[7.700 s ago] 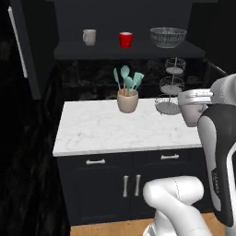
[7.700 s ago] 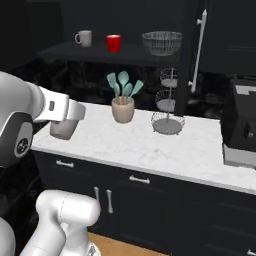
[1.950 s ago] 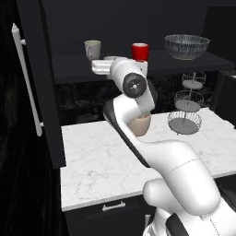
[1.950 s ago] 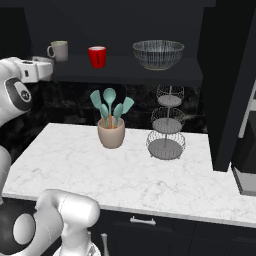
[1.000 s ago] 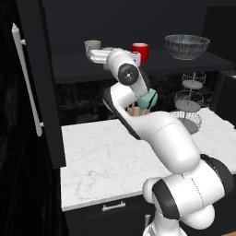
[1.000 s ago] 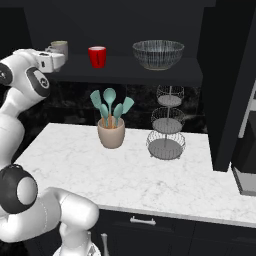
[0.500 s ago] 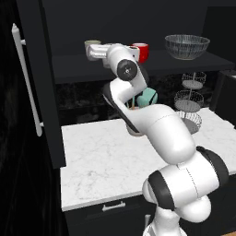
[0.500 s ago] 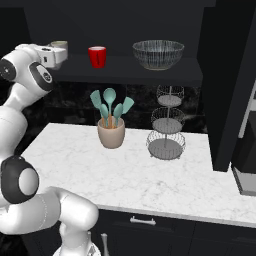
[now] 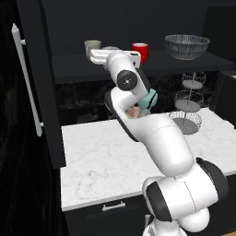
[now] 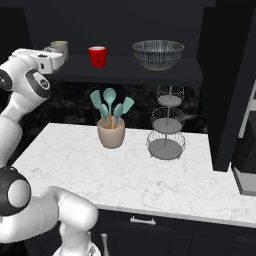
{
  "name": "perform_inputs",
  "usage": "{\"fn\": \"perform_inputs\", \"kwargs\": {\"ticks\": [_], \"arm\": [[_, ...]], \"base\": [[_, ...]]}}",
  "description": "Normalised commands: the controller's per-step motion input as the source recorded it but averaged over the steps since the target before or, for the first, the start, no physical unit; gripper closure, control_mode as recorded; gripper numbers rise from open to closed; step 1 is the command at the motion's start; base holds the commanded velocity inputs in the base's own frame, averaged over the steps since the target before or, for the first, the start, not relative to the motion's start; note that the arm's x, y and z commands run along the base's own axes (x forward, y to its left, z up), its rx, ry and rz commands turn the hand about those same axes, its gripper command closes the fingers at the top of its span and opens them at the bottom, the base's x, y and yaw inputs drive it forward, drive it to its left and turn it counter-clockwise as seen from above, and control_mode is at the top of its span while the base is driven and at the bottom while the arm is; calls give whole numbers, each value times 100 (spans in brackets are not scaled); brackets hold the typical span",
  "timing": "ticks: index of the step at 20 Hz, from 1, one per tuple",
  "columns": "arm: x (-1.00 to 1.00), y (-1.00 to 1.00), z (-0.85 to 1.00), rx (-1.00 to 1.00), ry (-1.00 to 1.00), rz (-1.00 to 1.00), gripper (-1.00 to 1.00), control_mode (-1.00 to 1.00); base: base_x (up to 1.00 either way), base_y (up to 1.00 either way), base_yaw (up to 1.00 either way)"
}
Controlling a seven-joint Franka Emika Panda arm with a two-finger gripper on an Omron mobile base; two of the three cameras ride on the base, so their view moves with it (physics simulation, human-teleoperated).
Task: Gather all objects into one cabinet and sort the glasses and bowls to opposite sides.
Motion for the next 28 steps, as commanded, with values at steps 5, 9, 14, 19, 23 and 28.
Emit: {"fn": "perform_inputs", "kwargs": {"ticks": [5, 9, 14, 19, 23, 28], "arm": [[-53, 0, -28, 0, 2, -5, 100, -100], [-38, 0, -18, 0, 5, -6, 100, -100], [-5, 0, -1, 0, 9, -4, 100, -100], [-4, 0, 0, 0, 11, -1, 100, -100], [0, 0, 0, 0, -1, 0, 100, -100], [0, 5, 0, 0, -13, 6, 100, -100]], "base": [[0, 0, 0], [0, 0, 0], [0, 0, 0], [0, 0, 0], [0, 0, 0], [0, 0, 0]]}}
